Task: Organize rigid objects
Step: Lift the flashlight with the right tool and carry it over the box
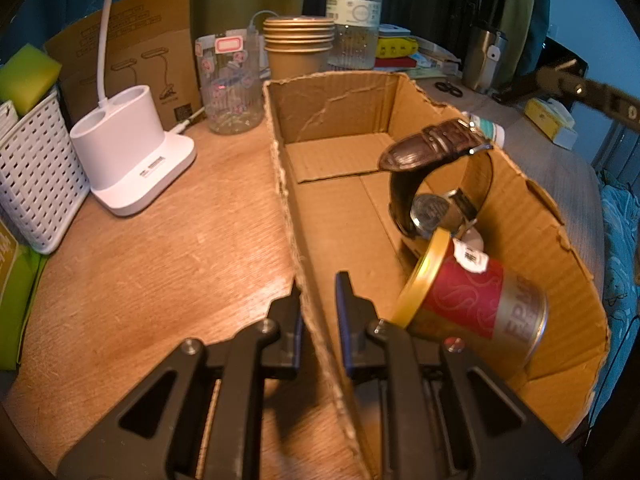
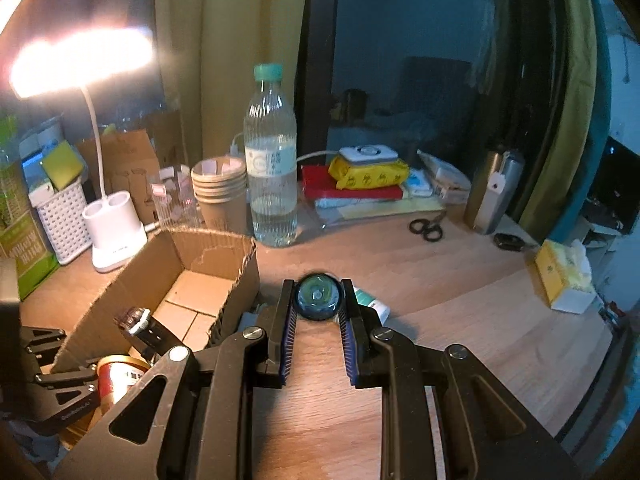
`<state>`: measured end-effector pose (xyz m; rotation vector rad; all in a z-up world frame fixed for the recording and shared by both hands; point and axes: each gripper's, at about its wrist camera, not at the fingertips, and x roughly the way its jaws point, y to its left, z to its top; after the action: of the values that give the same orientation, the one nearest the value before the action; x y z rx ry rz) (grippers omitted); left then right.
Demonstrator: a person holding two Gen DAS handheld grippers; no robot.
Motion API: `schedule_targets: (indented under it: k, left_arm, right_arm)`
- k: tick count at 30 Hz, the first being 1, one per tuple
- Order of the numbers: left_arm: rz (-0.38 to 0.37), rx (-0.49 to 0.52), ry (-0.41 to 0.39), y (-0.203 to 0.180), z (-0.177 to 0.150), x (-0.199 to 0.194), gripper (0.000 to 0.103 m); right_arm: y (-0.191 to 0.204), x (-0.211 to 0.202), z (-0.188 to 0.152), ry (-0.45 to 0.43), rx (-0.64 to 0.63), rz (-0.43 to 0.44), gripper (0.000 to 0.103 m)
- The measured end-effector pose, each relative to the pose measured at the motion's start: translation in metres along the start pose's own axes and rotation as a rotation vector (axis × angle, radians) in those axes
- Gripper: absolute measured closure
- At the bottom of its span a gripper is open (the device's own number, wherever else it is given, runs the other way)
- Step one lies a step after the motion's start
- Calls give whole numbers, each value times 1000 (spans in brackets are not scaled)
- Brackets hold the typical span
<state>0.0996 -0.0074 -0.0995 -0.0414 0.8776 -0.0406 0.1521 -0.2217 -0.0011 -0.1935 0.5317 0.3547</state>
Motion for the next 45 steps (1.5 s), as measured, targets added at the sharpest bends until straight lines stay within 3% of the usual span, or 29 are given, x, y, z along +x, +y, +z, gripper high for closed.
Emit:
schedule_targets:
  k: [15,33,45]
  left_arm:
    - [0,0,0,0,0,0,88]
    - [0,0,0,0,0,0,88]
    - [0,0,0,0,0,0,88]
  right_arm:
    - [17,-45,16,-104,-36,12,81]
    - [66,-81,24,-185,-117,145,81]
    - [90,-53,16,-122,-148,198,81]
